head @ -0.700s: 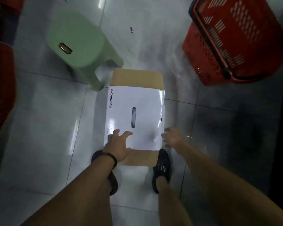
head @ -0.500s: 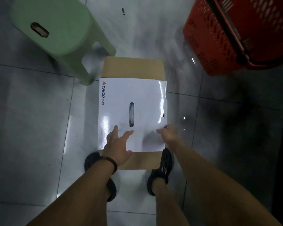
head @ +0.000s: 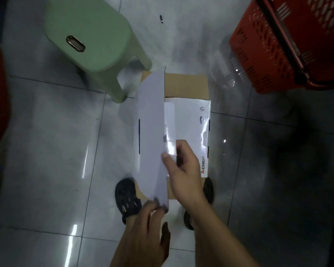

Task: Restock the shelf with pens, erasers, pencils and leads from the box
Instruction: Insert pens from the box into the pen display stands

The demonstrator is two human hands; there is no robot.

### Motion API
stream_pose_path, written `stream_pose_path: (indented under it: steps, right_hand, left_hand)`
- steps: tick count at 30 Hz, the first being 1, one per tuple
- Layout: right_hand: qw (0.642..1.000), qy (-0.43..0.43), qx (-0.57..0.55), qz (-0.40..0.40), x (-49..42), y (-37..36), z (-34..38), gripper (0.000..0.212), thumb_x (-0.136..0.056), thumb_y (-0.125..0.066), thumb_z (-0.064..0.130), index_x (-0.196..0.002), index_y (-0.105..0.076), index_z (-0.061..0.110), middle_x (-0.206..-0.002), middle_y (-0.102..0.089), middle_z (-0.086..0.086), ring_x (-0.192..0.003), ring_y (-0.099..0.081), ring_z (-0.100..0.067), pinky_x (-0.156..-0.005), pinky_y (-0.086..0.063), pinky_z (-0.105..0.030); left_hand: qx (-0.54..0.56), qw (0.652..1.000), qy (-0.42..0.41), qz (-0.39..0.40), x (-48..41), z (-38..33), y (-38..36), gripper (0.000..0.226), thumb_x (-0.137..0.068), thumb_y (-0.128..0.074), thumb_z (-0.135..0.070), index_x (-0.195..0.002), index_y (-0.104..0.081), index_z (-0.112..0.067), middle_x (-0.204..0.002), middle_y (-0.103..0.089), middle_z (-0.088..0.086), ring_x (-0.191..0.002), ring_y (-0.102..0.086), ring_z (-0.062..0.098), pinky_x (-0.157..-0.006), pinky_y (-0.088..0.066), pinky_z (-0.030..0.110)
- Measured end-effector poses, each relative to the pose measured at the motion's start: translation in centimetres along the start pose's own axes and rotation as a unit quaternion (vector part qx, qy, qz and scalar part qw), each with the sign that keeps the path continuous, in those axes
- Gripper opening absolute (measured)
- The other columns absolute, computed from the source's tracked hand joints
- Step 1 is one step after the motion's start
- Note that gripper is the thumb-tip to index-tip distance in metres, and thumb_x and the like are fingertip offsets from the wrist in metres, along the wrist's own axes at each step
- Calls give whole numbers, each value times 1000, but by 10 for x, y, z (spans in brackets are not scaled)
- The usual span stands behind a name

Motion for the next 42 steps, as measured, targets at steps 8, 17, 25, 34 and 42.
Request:
stream_pose_path:
  steps: [8, 17, 25, 34, 42]
  right_hand:
    - [973, -3, 56, 226, -43, -107, -15, 21, -108, -58, 41, -116, -75, 32, -113, -74, 14, -109, -69, -9, -101, -56, -36]
    - [912, -181, 354, -102, -150, -13, -144, 56, -96, -70, 27, -143, -46, 10, -141, -47, -17, -125, -56, -38, -100, -53, -45]
    - [960, -205, 139, -132, -144, -27, -165, 43, -90, -77, 27, -128, -61, 17, -114, -69, -5, -101, -68, -25, -83, -57, -37]
    - [970, -111, 76, -201, -44, 116, -87, 16, -104, -65, 28, -112, -74, 18, -99, -72, -3, -87, -65, -16, -73, -51, -28]
    - [924, 122, 317, -173, 44, 175, 27, 44, -97, -69, 31, -140, -61, 24, -135, -54, -5, -120, -56, -15, -94, -47, -29]
  left_hand:
    - [-70, 982, 165, -54, -15, 84, 25, 93, -81, -79, -21, -161, -31, -16, -172, -20, 16, -154, -29, 39, -118, -39, 61]
    - [35, 935, 325, 136, -144, 178, -38, 75, -91, -66, -25, -158, -32, -18, -171, -16, 14, -158, -15, 36, -125, -27, 59]
    - [57, 962, 263, 40, -170, 162, -31, 58, -98, -66, -22, -150, -42, -16, -145, -43, 11, -130, -47, 32, -103, -51, 44]
    - [420, 876, 232, 50, -132, 50, -25, 65, -90, -82, -42, -145, -48, -37, -139, -64, -13, -131, -63, 12, -102, -56, 28]
    - [385, 896, 17, 219, -110, -149, -88, 79, -85, -87, -44, -151, -43, -43, -153, -54, -12, -140, -52, 11, -116, -47, 37]
Point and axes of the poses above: each hand's wrist, its own x-axis away from the middle knuckle, its own y-axis out of the back of the hand, z = x × y, the point moved 6 cm from there along -x, towards the middle knuckle
